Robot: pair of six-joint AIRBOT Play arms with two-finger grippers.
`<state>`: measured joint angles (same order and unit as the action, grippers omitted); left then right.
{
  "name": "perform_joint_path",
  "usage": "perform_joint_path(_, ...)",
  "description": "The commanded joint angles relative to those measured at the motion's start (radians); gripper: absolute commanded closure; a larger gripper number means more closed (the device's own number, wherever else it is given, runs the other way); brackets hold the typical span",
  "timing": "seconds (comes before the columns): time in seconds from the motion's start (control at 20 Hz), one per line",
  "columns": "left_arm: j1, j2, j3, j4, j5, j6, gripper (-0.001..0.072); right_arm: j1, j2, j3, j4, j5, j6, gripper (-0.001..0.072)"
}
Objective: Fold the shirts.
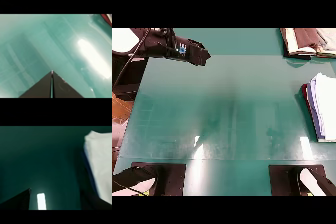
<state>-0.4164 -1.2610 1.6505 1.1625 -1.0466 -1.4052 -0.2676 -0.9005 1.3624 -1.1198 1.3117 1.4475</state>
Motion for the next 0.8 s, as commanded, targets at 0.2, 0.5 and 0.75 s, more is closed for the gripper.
perform_joint_path(0.2,0.0,0.0,0.0,0.004,0.024,-0.001,0.0679,0.435,-0.091,0.014,0.018,-0.047,0.002,0.0693)
perform_joint_path(0.5,-0.001,0.0,0.0,0.004,0.026,0.0,0.0679,0.497,-0.142,0.013,0.02,-0.052,0.002,0.0693)
perform_joint_path(0.75,-0.001,0.0,0.0,0.004,0.026,0.0,0.0679,0.497,-0.143,0.014,0.021,-0.053,0.003,0.0693)
